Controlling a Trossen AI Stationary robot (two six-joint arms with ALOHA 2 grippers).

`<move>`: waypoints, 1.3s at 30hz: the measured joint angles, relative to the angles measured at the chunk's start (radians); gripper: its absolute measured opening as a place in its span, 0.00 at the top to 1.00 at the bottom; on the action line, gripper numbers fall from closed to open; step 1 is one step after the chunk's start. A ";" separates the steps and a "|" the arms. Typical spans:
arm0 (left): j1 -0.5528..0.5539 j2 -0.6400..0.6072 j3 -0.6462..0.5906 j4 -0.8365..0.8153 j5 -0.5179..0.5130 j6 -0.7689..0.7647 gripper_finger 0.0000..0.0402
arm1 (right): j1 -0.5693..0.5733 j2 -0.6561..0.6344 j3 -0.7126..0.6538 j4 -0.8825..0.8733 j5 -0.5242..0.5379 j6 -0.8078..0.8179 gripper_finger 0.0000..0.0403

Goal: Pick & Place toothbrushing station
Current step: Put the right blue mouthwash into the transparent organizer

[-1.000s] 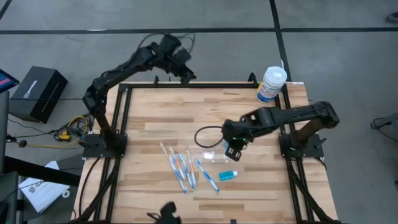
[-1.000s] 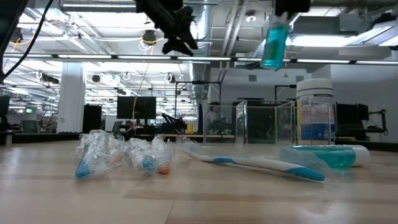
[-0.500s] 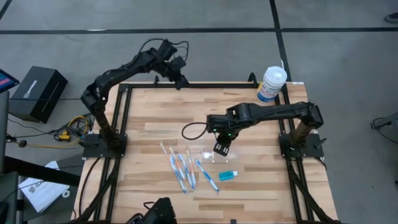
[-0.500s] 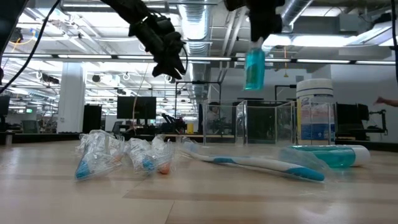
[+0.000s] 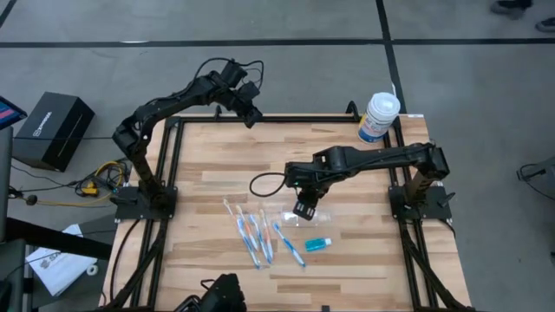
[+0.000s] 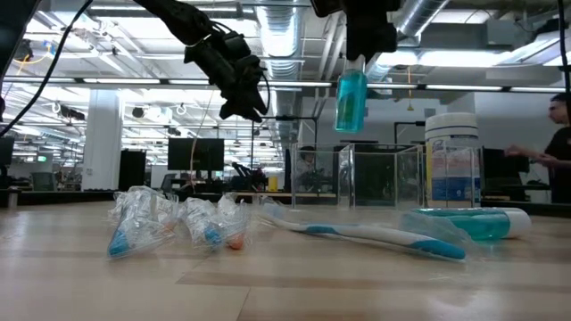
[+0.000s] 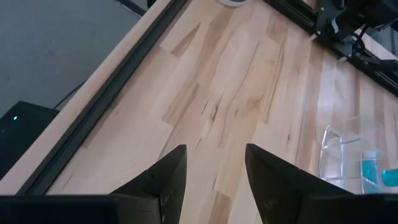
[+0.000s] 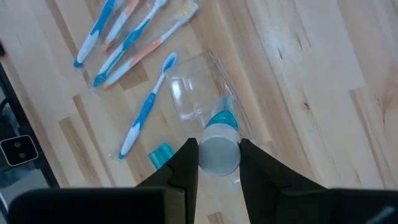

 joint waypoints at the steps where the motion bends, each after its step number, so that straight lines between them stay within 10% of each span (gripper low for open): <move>1: 0.000 0.000 0.000 -0.001 0.000 0.000 0.60 | 0.001 0.000 0.000 -0.004 0.000 0.000 0.80; 39: 0.000 -0.017 0.001 0.020 0.030 -0.002 0.60 | -0.027 0.147 -0.001 0.080 -0.003 -0.083 0.80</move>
